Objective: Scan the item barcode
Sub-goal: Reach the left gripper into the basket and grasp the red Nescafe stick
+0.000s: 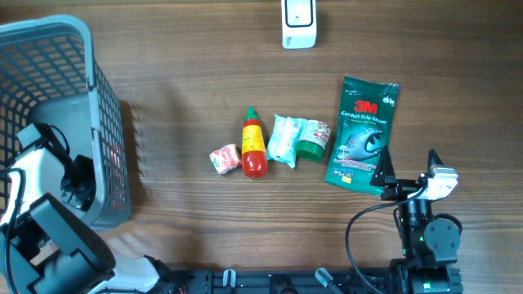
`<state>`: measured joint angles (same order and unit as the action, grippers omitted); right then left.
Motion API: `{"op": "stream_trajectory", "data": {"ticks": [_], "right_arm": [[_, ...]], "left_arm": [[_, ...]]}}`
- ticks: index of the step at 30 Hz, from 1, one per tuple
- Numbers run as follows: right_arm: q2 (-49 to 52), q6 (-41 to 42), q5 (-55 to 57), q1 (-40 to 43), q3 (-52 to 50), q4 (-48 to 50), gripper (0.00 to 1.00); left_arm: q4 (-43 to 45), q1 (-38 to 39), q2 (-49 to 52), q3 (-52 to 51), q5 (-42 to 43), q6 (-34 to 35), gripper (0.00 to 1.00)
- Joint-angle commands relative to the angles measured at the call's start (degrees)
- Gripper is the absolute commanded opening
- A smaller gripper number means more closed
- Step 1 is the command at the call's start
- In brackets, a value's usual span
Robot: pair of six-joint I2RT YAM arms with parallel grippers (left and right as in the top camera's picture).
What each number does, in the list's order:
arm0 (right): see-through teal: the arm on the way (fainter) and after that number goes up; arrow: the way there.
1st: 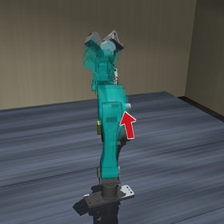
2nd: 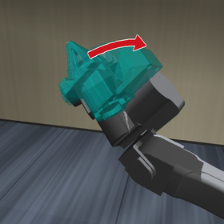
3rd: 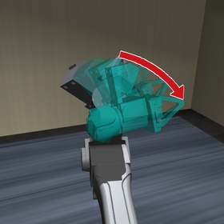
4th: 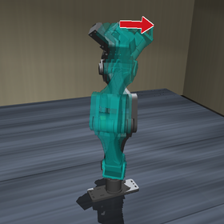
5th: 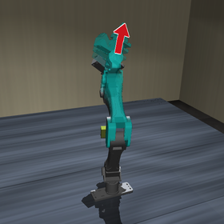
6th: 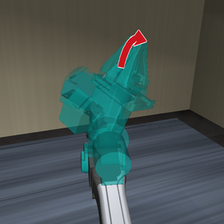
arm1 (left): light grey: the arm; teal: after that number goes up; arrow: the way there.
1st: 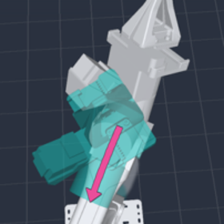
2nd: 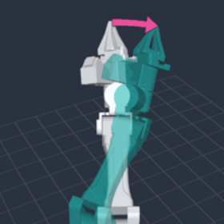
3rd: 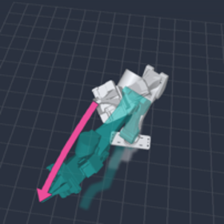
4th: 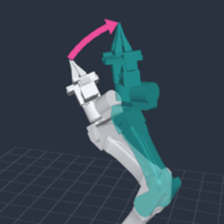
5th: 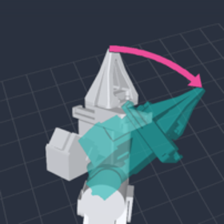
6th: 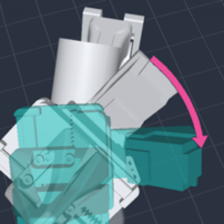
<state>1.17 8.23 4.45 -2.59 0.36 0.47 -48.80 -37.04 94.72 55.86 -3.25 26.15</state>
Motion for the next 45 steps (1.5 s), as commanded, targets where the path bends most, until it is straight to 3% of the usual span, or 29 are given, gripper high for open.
{"op": "stream_trajectory", "data": {"ticks": [1,4,6,8,9,12,18,24,30,45], "right_arm": [[-0.2,-0.7,-0.9,0.0,-0.1,0.3,1.00],[-0.2,-0.7,-0.9,0.0,-0.1,0.3,1.00],[-0.2,-0.7,-0.9,0.0,-0.1,0.3,1.00],[-0.2,-0.7,-0.9,0.0,-0.1,0.3,1.00],[-0.2,-0.7,-0.9,0.0,-0.1,0.3,1.00],[-0.2,-0.7,-0.9,0.0,-0.1,0.3,1.00],[-0.2,-0.7,-0.9,0.0,-0.1,0.3,1.00],[-0.2,-0.7,-0.9,0.0,-0.1,0.3,1.00],[-0.2,-0.7,-0.9,0.0,-0.1,0.3,1.00],[-0.2,-0.7,-0.9,0.0,-0.1,0.3,1.00]], "left_arm": [[-0.1,0.0,0.7,-0.6,-7.1,2.2,0.66],[-1.1,0.0,0.5,-0.6,-2.8,0.8,0.55],[-1.1,0.0,0.1,-0.4,2.1,-0.2,0.54],[-0.7,0.0,-0.9,-0.3,10.5,0.1,0.15],[-0.4,0.0,-1.2,-0.3,14.0,0.8,0.04],[0.7,-0.1,-1.9,-0.3,20.9,9.0,0.04],[0.9,-1.0,-1.9,-0.3,18.6,18.3,0.04],[2.7,-1.0,-1.9,-0.3,19.5,18.3,0.04],[5.0,-1.0,-1.9,-0.3,28.3,18.0,0.04],[9.9,-1.0,1.4,-7.1,24.1,16.0,0.04]]}}
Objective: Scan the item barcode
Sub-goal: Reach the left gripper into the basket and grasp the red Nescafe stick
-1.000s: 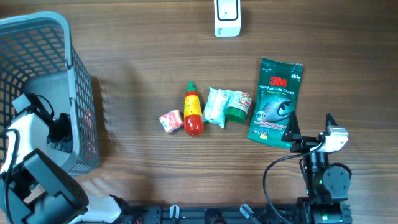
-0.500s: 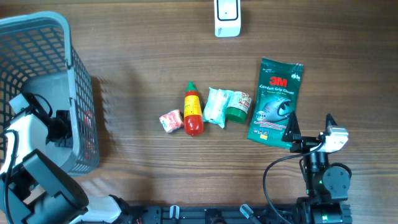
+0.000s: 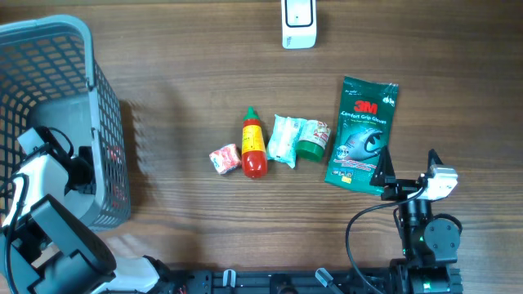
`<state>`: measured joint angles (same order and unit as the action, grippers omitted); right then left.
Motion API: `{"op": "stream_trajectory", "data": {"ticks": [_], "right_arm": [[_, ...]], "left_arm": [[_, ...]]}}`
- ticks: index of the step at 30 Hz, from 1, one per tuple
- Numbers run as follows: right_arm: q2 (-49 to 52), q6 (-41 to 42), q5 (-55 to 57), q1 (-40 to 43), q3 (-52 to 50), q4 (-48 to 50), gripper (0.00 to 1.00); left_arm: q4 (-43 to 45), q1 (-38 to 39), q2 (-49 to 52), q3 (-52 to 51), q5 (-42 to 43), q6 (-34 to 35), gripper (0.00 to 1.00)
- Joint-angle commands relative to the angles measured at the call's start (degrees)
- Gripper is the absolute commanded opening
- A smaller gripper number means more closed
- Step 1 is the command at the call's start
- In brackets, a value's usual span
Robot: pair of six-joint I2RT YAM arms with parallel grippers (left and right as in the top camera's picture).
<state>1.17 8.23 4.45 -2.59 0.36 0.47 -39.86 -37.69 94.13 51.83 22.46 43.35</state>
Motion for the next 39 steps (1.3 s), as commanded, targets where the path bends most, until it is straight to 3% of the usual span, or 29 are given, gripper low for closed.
{"op": "stream_trajectory", "data": {"ticks": [1,5,8,12,14,17,18,26,29,32,39], "right_arm": [[-0.2,-0.7,-0.9,0.0,-0.1,0.3,1.00],[-0.2,-0.7,-0.9,0.0,-0.1,0.3,1.00],[-0.2,-0.7,-0.9,0.0,-0.1,0.3,1.00],[-0.2,-0.7,-0.9,0.0,-0.1,0.3,1.00],[-0.2,-0.7,-0.9,0.0,-0.1,0.3,1.00],[-0.2,-0.7,-0.9,0.0,-0.1,0.3,1.00],[-0.2,-0.7,-0.9,0.0,-0.1,0.3,0.99],[-0.2,-0.7,-0.9,0.0,-0.1,0.3,1.00],[-0.2,-0.7,-0.9,0.0,-0.1,0.3,1.00],[-0.2,-0.7,-0.9,0.0,-0.1,0.3,1.00],[-0.2,-0.7,-0.9,0.0,-0.1,0.3,1.00]], "left_arm": [[1.2,-0.3,2.2,-3.8,-3.1,-1.4,0.04],[-0.4,-0.7,1.5,-3.3,-17.3,-1.3,0.04],[-3.6,-1.3,-0.3,-0.3,-22.7,-1.4,0.04],[-7.6,-1.3,-4.1,6.8,-26.5,-3.1,0.16],[-8.7,-1.3,-6.0,9.6,-25.7,-5.3,0.34],[-9.2,-1.2,-8.2,11.3,-24.2,-9.4,0.90],[-9.0,-1.0,-9.1,11.3,-24.2,-11.8,1.00],[-9.1,4.3,-6.1,8.2,-23.2,-33.4,1.00],[-8.9,5.6,-4.4,5.0,-24.1,-34.2,1.00],[-9.0,5.2,-2.7,2.8,-31.4,-33.9,0.99],[-7.5,4.4,-1.4,2.2,-29.9,-32.2,1.00]]}}
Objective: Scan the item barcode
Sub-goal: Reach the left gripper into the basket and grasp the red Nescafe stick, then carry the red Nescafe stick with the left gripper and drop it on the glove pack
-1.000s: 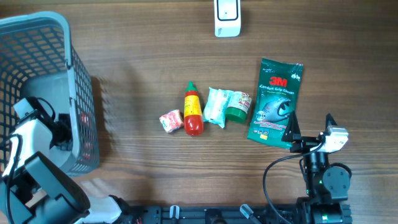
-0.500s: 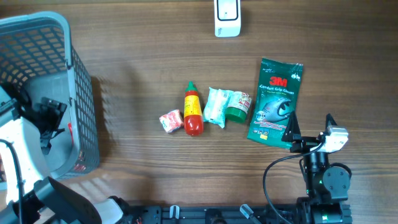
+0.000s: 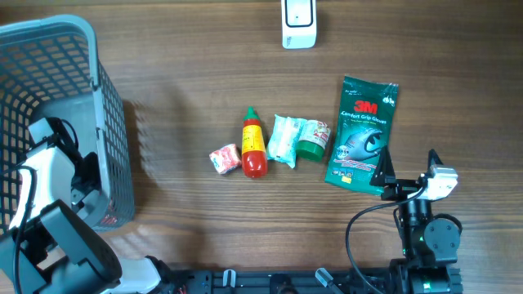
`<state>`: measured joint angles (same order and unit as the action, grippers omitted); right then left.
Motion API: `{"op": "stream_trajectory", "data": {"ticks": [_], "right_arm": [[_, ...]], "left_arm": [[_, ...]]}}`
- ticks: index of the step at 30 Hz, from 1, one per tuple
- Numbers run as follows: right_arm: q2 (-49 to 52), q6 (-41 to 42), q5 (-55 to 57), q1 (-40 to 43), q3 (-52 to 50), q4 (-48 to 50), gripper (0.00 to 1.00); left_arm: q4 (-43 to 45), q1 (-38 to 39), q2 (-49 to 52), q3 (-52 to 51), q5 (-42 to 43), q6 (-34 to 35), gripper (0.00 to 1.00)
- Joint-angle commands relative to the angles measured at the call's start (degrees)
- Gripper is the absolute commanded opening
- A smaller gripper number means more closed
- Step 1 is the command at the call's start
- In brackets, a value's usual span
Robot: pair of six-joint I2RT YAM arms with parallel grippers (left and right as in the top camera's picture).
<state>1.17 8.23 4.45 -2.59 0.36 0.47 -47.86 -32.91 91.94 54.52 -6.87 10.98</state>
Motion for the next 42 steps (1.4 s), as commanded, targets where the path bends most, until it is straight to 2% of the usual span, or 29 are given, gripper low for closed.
{"op": "stream_trajectory", "data": {"ticks": [1,2,3,5,6,7,8,9,11,15,22,28,31,33,35,37,42], "right_arm": [[-0.2,-0.7,-0.9,0.0,-0.1,0.3,1.00],[-0.2,-0.7,-0.9,0.0,-0.1,0.3,1.00],[-0.2,-0.7,-0.9,0.0,-0.1,0.3,0.99],[-0.2,-0.7,-0.9,0.0,-0.1,0.3,1.00],[-0.2,-0.7,-0.9,0.0,-0.1,0.3,1.00],[-0.2,-0.7,-0.9,0.0,-0.1,0.3,1.00],[-0.2,-0.7,-0.9,0.0,-0.1,0.3,1.00],[-0.2,-0.7,-0.9,0.0,-0.1,0.3,1.00],[-0.2,-0.7,-0.9,0.0,-0.1,0.3,1.00],[-0.2,-0.7,-0.9,0.0,-0.1,0.3,1.00],[-0.2,-0.7,-0.9,0.0,-0.1,0.3,1.00],[-0.2,-0.7,-0.9,0.0,-0.1,0.3,1.00],[-0.2,-0.7,-0.9,0.0,-0.1,0.3,1.00],[-0.2,-0.7,-0.9,0.0,-0.1,0.3,1.00],[-0.2,-0.7,-0.9,0.0,-0.1,0.3,1.00],[-0.2,-0.7,-0.9,0.0,-0.1,0.3,1.00],[-0.2,-0.7,-0.9,0.0,-0.1,0.3,1.00]], "left_arm": [[0.9,-0.4,0.8,-1.1,-0.4,0.2,0.91],[0.9,-0.4,0.8,-2.1,-0.4,0.3,0.82],[1.4,-0.4,0.9,-3.8,-0.5,1.7,0.77],[3.5,-0.4,1.1,-7.5,-0.4,3.4,0.87],[5.3,-0.4,1.1,-9.8,0.4,4.2,0.87],[6.6,-0.4,1.1,-11.6,1.7,4.5,0.77],[7.4,-0.4,1.1,-12.8,2.8,4.5,0.59],[8.1,-0.4,1.1,-13.3,3.7,4.5,0.31],[7.9,-0.4,1.0,-12.7,4.8,4.5,0.04],[4.1,-0.4,1.0,-6.3,4.0,4.5,0.04],[-7.5,-0.4,-1.9,17.8,1.0,4.5,0.04],[-9.7,-0.2,-7.1,35.4,1.1,6.5,0.04],[-9.3,1.0,-11.7,37.8,7.1,6.6,0.04],[-8.5,3.1,-15.4,37.7,14.1,6.6,0.04],[-7.7,7.5,-18.3,37.7,20.9,6.3,0.04],[-7.6,12.8,-19.3,37.7,24.1,5.8,0.04],[-8.3,32.0,-17.1,36.6,25.3,5.8,0.04]]}}
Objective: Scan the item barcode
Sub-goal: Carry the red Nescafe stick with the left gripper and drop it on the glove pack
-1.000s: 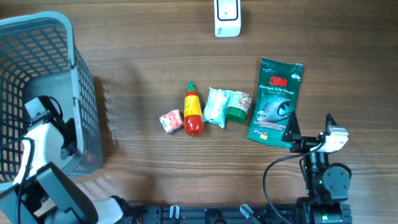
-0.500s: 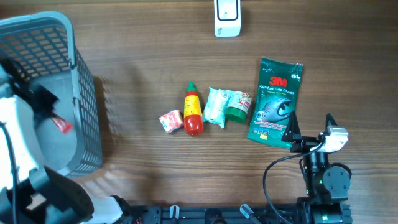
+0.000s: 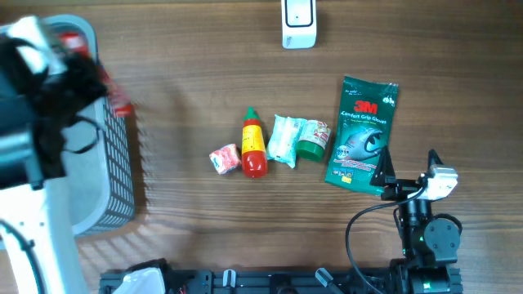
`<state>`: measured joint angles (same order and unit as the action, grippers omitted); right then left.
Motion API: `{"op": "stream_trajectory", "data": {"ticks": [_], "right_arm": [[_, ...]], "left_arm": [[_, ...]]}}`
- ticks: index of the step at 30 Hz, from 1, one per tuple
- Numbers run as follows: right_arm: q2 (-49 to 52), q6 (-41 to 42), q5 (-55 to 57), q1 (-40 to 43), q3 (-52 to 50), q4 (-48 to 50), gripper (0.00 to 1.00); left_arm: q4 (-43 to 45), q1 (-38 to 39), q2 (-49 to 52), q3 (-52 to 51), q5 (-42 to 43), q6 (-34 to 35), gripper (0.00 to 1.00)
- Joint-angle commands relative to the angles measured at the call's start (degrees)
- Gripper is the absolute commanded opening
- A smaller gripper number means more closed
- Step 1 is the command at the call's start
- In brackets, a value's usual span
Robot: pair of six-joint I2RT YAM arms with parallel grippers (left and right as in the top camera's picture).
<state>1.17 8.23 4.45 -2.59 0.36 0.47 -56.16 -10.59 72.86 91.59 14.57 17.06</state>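
Observation:
My left arm is raised close to the overhead camera at the upper left, large and blurred. Its gripper is over the grey basket and seems shut on a red and white packet, whose details are smeared. The white barcode scanner stands at the far edge, centre. My right gripper rests open near the front right, just beside the lower edge of the green 3M glove pack, with nothing between its fingers.
In the middle of the wooden table lie a small pink packet, a red sauce bottle, a pale wrapped item and a green-lidded cup. The basket's tall mesh wall stands at the left.
My left arm was low inside the basket; now it is lifted high above the basket's rim, with a red packet at its gripper. The right arm and the table items are unchanged.
Through all three earlier moments my left arm was down in the basket, shifting slightly, with a red item showing through the mesh wall. Now the arm is up out of the basket with the red packet. The right arm stayed still throughout.

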Motion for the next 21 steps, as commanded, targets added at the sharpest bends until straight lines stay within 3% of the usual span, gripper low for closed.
{"op": "stream_trajectory", "data": {"ticks": [1,5,9,15,21], "right_arm": [[-0.2,-0.7,-0.9,0.0,-0.1,0.3,1.00],[-0.2,-0.7,-0.9,0.0,-0.1,0.3,1.00],[-0.2,-0.7,-0.9,0.0,-0.1,0.3,1.00],[-0.2,-0.7,-0.9,0.0,-0.1,0.3,1.00],[-0.2,-0.7,-0.9,0.0,-0.1,0.3,1.00]], "left_arm": [[0.0,12.8,2.8,-0.9,3.9,0.0,0.04],[1.8,28.0,10.4,-2.5,4.0,-0.1,0.04],[9.7,39.0,20.9,-2.6,4.0,0.0,0.04],[27.3,48.9,36.2,-2.6,4.2,6.6,0.04],[39.1,56.8,47.4,-2.6,7.9,7.5,0.04]]}}
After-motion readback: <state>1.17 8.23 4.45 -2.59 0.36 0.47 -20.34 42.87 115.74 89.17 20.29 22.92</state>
